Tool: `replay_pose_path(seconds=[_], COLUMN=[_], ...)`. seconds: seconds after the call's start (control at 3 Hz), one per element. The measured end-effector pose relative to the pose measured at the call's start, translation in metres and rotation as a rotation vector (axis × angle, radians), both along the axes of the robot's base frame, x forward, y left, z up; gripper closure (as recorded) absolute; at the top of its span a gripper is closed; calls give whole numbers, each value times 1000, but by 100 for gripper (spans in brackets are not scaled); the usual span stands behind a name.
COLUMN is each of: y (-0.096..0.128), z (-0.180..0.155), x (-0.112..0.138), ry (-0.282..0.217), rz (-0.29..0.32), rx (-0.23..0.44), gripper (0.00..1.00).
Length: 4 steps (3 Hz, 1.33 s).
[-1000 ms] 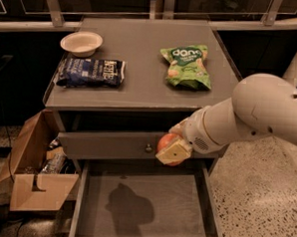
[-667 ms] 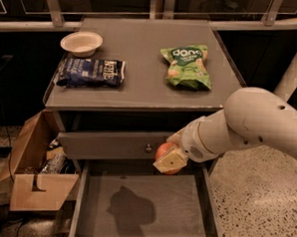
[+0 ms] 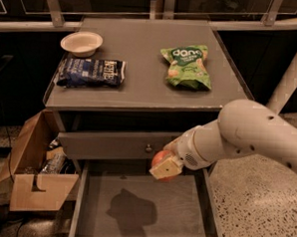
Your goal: Place apple into middle drawer
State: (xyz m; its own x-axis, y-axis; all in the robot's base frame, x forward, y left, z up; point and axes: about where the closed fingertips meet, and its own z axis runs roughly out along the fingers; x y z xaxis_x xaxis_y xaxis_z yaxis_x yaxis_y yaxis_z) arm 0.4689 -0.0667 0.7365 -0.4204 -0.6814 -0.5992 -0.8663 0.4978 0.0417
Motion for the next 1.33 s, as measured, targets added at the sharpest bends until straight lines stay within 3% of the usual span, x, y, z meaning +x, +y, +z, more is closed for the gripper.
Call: replay_pose_path(seconds=[0.67,1.33], y=[0,1], z=[-80,-88], x=[-6,-7], ry=[98,110], rz=[-108,-115], rx=[8,11], gripper=[100,100])
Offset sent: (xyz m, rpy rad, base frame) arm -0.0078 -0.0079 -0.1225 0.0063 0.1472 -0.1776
